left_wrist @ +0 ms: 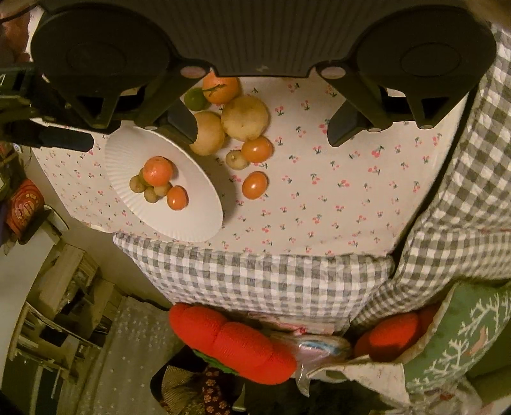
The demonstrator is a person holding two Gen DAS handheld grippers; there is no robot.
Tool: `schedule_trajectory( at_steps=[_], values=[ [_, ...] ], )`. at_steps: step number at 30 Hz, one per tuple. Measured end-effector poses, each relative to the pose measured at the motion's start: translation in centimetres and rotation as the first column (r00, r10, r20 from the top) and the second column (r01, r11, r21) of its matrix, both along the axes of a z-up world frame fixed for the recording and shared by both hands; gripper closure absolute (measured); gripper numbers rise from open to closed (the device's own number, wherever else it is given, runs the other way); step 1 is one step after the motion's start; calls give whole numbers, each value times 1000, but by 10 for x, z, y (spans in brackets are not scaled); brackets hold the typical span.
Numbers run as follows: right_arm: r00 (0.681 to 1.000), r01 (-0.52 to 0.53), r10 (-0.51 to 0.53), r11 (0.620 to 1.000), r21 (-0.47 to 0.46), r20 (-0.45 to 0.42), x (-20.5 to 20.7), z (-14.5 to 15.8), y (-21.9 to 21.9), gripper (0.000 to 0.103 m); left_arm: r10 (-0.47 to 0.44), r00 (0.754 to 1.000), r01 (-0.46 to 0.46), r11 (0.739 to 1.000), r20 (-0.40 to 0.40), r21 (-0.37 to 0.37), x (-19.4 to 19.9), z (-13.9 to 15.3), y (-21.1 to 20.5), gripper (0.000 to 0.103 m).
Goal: Organize fruits
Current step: 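Move both open grippers back toward the remaining fruit pile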
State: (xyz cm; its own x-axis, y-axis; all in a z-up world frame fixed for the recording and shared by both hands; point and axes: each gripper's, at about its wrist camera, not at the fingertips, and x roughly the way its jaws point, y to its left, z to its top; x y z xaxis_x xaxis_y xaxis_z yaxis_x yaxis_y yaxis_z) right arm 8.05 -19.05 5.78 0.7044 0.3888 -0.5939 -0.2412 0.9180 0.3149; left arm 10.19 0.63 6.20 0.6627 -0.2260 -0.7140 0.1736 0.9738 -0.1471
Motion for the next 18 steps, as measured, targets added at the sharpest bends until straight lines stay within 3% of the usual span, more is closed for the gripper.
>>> schedule_trajectory(
  at_steps=[8, 18],
  values=[
    [997, -73, 72, 996, -57, -17, -2, -8, 17, 17, 18, 998, -22, 998, -62, -65, 3, -7, 10, 21],
    [986, -167, 165, 970, -176, -30, -9, -18, 41, 19, 52, 991, -61, 996, -123, -70, -1, -22, 29, 21]
  ],
)
